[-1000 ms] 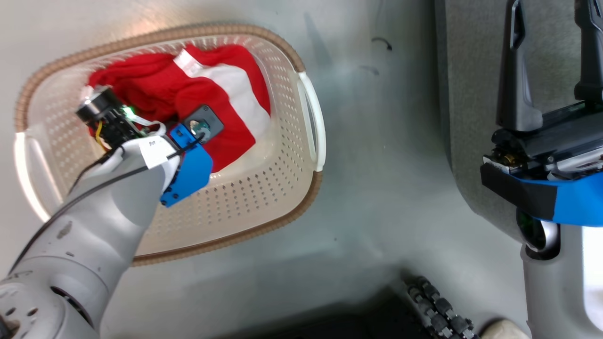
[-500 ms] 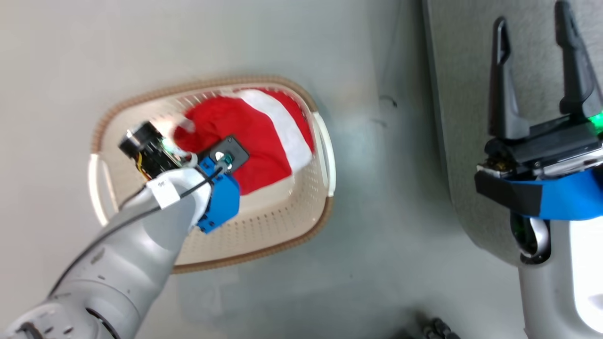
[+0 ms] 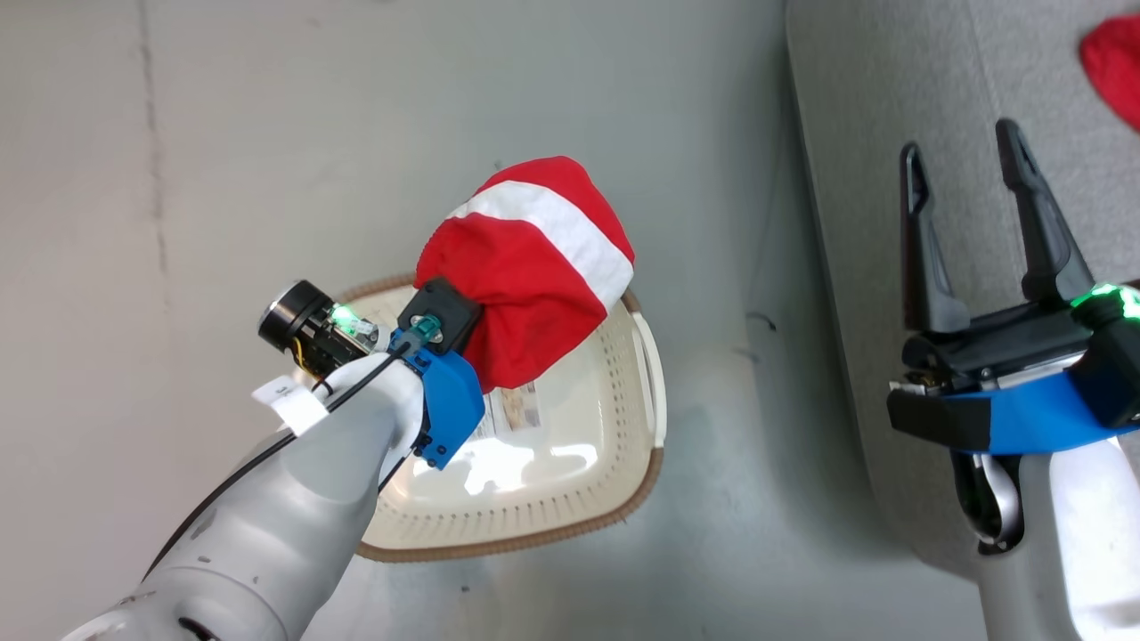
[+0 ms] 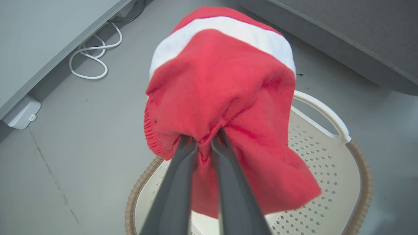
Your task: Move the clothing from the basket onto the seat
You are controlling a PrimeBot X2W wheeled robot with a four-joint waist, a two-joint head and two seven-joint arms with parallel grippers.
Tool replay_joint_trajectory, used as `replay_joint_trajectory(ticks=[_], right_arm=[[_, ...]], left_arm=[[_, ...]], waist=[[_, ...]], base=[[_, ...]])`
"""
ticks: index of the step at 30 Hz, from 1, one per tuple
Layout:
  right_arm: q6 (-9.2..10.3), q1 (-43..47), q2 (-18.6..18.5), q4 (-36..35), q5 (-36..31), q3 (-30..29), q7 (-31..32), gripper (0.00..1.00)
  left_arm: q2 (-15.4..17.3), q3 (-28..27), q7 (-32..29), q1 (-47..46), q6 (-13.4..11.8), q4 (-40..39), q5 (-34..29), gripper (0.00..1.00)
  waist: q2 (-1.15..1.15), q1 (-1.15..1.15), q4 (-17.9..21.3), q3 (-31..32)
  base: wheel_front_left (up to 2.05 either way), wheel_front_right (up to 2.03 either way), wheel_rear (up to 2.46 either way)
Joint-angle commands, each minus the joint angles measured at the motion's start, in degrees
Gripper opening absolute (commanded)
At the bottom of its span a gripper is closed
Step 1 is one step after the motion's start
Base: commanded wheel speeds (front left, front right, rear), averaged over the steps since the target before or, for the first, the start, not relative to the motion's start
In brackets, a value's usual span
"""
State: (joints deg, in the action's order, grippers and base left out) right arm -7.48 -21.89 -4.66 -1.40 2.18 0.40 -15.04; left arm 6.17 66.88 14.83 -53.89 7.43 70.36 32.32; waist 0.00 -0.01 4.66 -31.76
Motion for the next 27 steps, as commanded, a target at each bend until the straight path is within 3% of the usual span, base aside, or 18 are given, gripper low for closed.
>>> replay_joint_trajectory(ticks=[1, 14, 27], right_arm=[[-0.03, 1.4, -0.4, 0.5, 0.2, -0.3, -0.2, 1.0], [-0.03, 6.5, 0.1, 3.1, 0.6, -0.1, -0.2, 1.0], [-0.03, 11.4, 0.9, 4.7, 0.8, -1.3, -0.2, 1.0]], left_arm=[[0.6, -1.4, 0.4, 1.0, 0.0, -1.6, 1.2, 0.0], [6.0, -15.0, 0.4, 7.7, -1.7, -18.3, 1.2, 0.0], [6.8, -24.3, 0.4, 13.2, -1.3, -29.7, -2.4, 0.0]], waist=[[0.0, 0.01, -1.9, 4.4], [0.0, 0.01, -3.2, 15.2], [0.0, 0.01, -3.4, 22.9]], base=[[0.0, 0.0, 0.0], [0.0, 0.0, 0.0], [0.0, 0.0, 0.0]])
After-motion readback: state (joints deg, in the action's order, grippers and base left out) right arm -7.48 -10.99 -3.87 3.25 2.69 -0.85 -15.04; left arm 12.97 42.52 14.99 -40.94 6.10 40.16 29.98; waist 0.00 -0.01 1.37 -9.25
